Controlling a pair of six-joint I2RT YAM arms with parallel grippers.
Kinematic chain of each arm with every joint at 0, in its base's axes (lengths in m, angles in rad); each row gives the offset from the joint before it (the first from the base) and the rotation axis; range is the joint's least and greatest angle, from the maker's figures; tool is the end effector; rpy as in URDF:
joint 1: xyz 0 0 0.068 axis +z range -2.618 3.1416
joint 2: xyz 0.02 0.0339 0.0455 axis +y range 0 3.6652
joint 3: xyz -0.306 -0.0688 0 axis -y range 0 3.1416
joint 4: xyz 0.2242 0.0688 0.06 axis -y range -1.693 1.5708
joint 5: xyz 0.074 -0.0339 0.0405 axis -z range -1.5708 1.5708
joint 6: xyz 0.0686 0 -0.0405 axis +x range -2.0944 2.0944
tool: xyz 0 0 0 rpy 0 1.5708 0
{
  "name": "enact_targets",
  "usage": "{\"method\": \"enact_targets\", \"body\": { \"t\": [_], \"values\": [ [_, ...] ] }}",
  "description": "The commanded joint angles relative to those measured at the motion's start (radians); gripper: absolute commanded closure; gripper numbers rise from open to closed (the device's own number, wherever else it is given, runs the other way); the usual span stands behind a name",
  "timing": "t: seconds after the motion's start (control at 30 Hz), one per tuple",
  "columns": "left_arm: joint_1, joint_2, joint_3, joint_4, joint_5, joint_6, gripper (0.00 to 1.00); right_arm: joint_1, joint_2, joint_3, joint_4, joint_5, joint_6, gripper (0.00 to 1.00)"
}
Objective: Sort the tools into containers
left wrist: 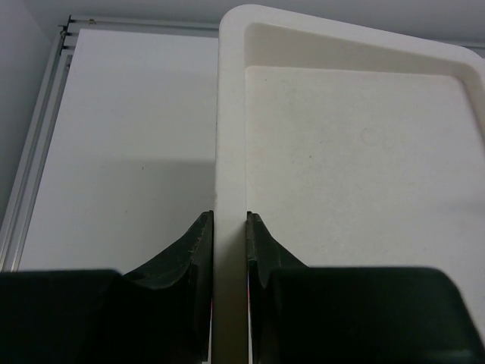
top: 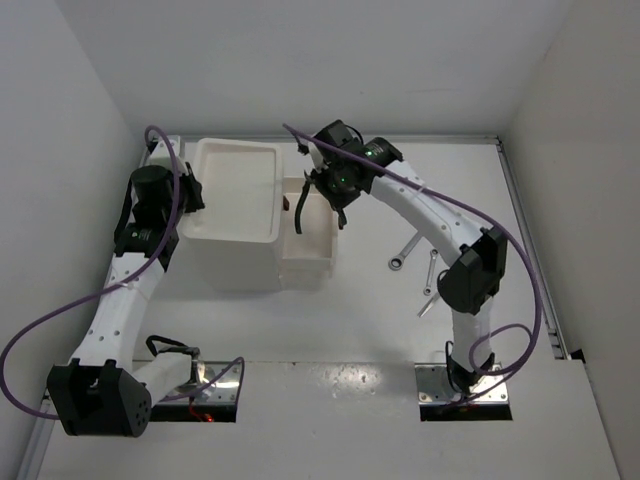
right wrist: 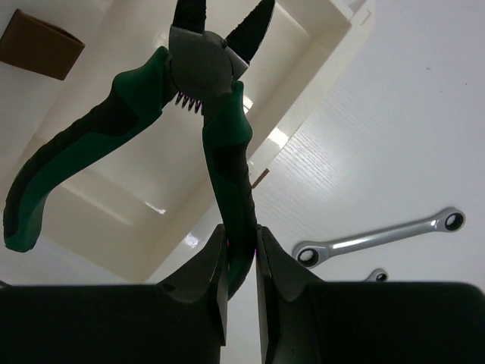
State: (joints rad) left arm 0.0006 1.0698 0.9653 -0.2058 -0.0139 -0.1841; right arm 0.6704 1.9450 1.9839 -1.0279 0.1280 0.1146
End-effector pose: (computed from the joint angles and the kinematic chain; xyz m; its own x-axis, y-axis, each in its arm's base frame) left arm 0.2380 0.0011 0.3746 -0.2977 -0.1832 -0.9369 -0.0695 0.9830 -0.1701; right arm 0.3436 0.2613 0.3483 -0.7145 -0.4218 -0.5581 -0.4827 0.8747 -0.0431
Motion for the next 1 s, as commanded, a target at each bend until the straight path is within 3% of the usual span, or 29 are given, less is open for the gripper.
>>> {"method": "enact_targets", "body": {
  "t": [0.0, 0.33, 0.63, 0.97],
  "values": [
    [0.006, 0.047, -0.019, -0.129, -0.044, -0.020, 1.00, 0.021, 0.020, 0.081, -0.026, 0.104, -0.062, 1.00],
    [0.006, 0.047, -0.019, -0.129, -0.035, -0.020, 1.00, 0.054, 0.160, 0.199, -0.037, 0.140, -0.062, 1.00],
    [0.006, 0.056, -0.019, -0.129, -0.026, -0.029, 1.00, 0.123, 0.233, 0.337, 0.000, 0.071, -0.044, 1.00],
    [0.006, 0.065, -0.019, -0.129, -0.008, -0.038, 1.00, 0.109, 0.278, 0.222, 0.011, -0.065, 0.109, 1.00]
  ]
}}
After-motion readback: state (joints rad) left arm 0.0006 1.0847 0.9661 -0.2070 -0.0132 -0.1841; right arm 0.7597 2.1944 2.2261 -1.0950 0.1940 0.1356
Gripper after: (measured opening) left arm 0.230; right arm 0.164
